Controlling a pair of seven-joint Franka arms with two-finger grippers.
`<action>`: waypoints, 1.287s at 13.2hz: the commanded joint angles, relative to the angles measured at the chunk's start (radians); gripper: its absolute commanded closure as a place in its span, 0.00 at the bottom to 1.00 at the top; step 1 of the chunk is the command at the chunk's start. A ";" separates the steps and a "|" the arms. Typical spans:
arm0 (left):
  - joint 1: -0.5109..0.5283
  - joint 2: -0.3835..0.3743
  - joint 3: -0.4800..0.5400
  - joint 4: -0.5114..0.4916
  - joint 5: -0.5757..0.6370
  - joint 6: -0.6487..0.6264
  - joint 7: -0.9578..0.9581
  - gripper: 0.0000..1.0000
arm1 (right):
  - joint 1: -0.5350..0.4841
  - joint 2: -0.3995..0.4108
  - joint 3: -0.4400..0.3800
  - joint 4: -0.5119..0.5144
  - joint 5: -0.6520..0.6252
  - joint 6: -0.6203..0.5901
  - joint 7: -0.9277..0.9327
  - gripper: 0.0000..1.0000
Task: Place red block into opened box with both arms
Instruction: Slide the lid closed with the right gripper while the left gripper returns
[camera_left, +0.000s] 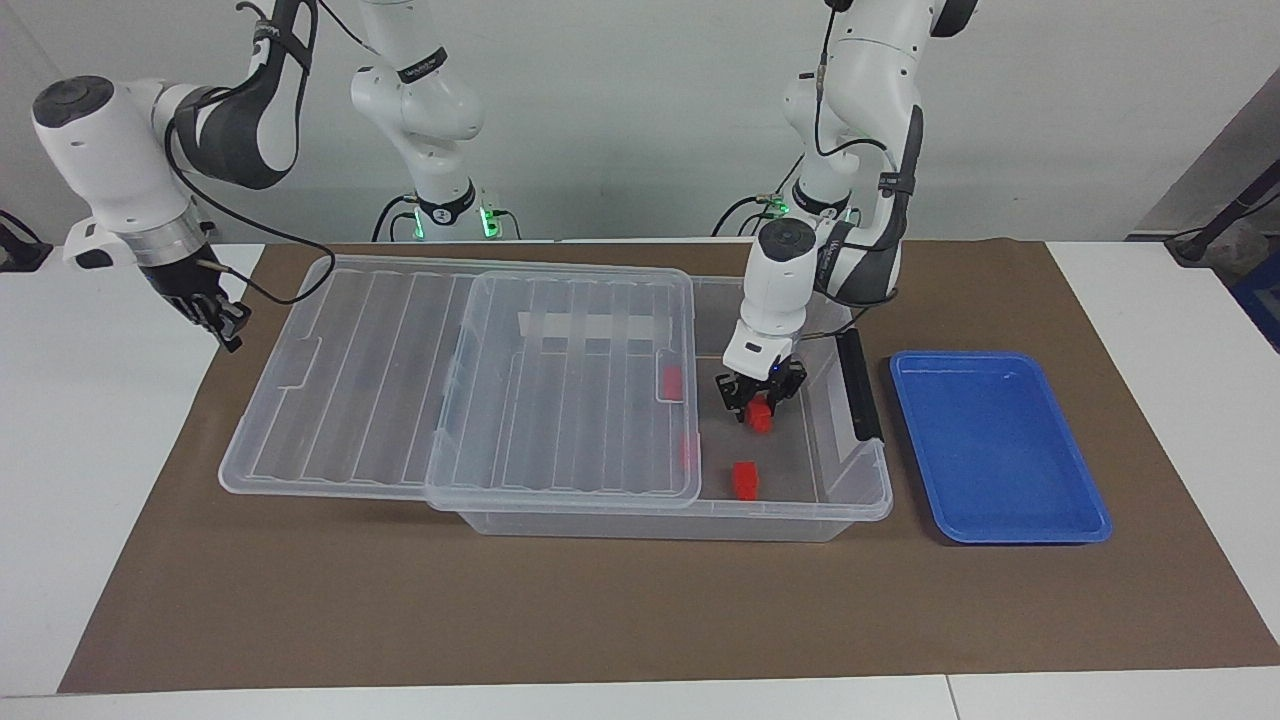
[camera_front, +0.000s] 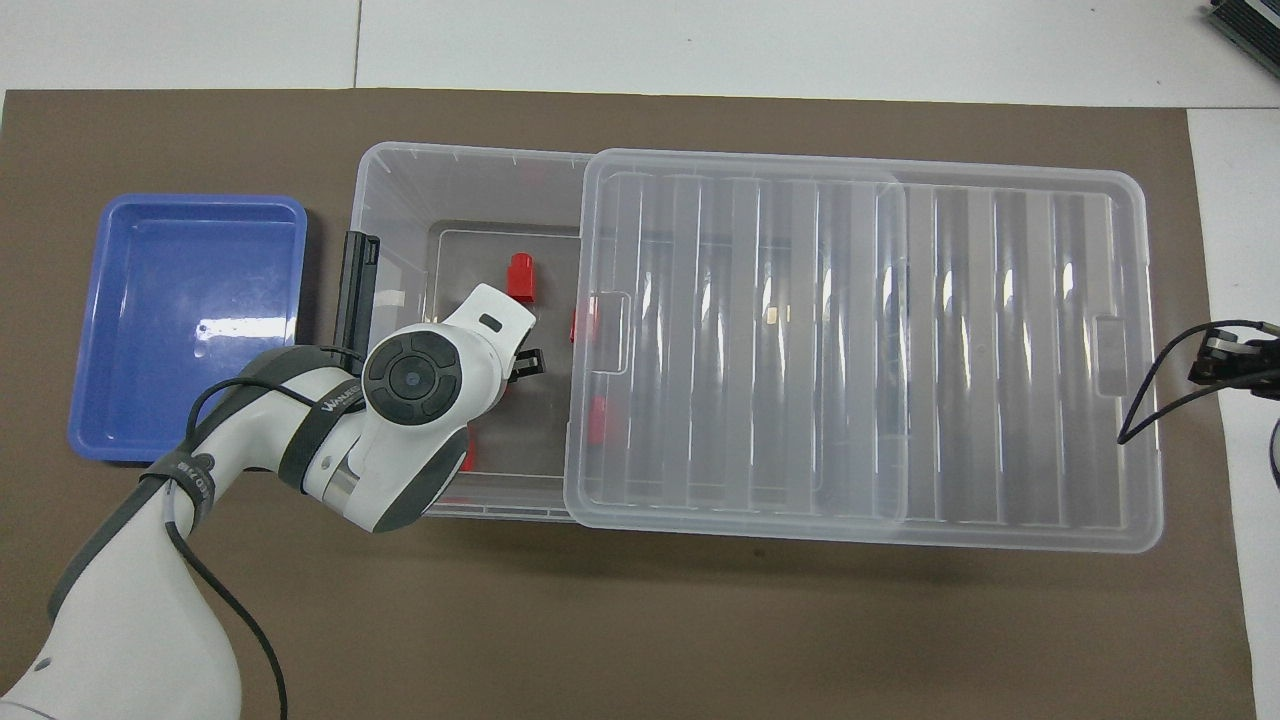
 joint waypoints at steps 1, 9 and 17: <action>-0.001 -0.031 0.005 0.084 0.013 -0.152 -0.036 0.02 | 0.002 -0.008 0.006 -0.011 0.004 0.006 -0.016 1.00; 0.057 -0.103 0.022 0.484 -0.180 -0.768 0.173 0.00 | 0.089 -0.002 0.018 -0.005 0.009 -0.005 -0.014 1.00; 0.407 -0.278 0.036 0.477 -0.212 -0.937 0.867 0.00 | 0.253 -0.004 0.018 -0.003 0.116 -0.017 -0.006 1.00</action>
